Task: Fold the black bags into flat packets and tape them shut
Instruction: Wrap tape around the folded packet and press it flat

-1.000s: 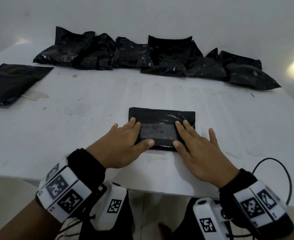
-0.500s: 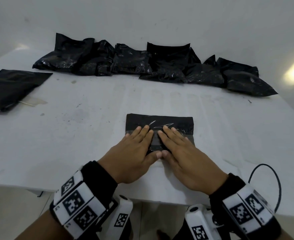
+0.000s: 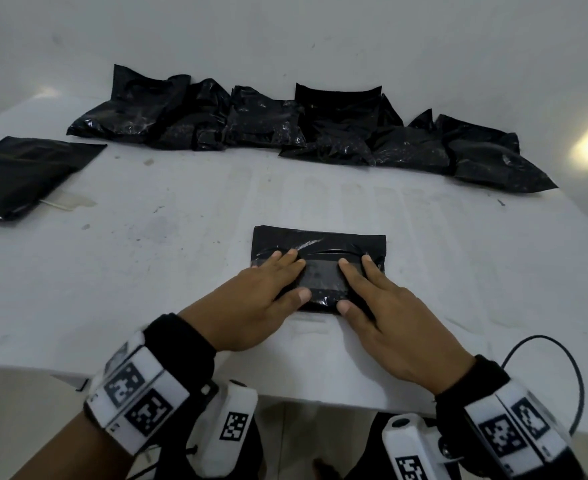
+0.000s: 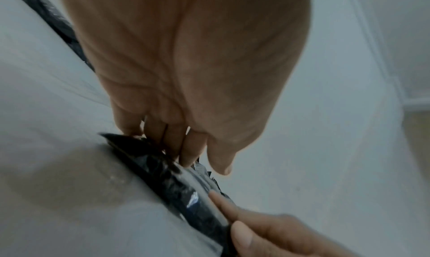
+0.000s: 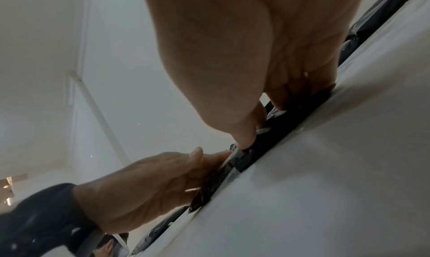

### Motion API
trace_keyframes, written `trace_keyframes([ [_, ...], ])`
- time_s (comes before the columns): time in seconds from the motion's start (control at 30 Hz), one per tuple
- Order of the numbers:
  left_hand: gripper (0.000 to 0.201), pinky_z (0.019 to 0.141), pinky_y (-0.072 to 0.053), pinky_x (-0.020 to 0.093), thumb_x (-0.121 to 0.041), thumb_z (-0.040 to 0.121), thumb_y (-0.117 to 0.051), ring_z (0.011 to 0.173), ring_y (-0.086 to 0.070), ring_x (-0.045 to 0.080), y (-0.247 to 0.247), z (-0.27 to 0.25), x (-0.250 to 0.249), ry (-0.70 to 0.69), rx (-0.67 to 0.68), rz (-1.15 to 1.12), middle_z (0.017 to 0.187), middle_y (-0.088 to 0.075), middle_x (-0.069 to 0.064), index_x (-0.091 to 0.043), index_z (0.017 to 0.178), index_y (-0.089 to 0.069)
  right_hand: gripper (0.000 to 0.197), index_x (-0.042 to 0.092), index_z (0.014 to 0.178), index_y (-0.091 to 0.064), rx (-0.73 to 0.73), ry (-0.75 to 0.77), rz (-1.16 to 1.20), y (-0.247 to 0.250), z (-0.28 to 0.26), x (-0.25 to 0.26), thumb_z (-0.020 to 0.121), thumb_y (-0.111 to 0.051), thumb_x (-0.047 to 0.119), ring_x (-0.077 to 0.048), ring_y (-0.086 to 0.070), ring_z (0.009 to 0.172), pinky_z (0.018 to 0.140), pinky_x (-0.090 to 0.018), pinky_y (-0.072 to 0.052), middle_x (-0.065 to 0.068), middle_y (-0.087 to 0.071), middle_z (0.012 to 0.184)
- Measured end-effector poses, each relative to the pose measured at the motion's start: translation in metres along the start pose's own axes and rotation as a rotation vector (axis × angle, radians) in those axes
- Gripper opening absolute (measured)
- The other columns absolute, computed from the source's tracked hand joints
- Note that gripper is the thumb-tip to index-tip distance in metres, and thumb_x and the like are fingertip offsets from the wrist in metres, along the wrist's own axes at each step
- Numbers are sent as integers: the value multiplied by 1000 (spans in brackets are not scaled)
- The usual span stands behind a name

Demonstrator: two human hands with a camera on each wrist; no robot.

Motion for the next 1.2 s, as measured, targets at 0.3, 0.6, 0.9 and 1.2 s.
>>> trace_keyframes([
  [0.3, 59, 114, -12, 21, -44, 103, -31, 151, -2, 16, 6, -15, 6, 98, 7, 37, 165, -1, 6, -11, 152, -23, 66, 36, 156, 6, 9, -4, -65, -5, -2, 3, 100, -25, 55, -16, -10, 152, 116, -30, -28, 1, 9, 166],
  [0.6, 50, 113, -24, 39, -48, 102, -25, 138, -35, 34, 9, -4, 27, 136, 44, 87, 159, -24, 10, -7, 117, -49, 82, 18, 155, 17, 109, -27, -4, -11, -4, 3, 90, -12, 61, -9, 12, 151, 119, -18, 2, 0, 18, 164],
  [0.9, 51, 101, -30, 33, -40, 105, -26, 125, -45, 37, 16, -6, 22, 136, -1, 80, 141, -43, 18, 0, 128, -49, 86, 15, 156, 15, 162, -94, -142, -15, -4, -7, 87, -1, 64, -8, 6, 152, 124, -42, -3, 2, 13, 165],
  [1.2, 36, 98, -40, 43, -38, 101, -45, 109, -54, 29, 28, -3, 14, 91, -130, 205, 109, -58, 16, -6, 94, -60, 70, 14, 158, -4, 110, -42, -10, -5, 2, -9, 101, -18, 52, -11, -10, 151, 124, -41, -3, 2, -10, 165],
])
Point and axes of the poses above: each hand's wrist, its own z-axis towards the middle knuckle, its own y-axis out of the back of the hand, x = y × z, the point moved 10 cm from there along z, towards the middle knuckle
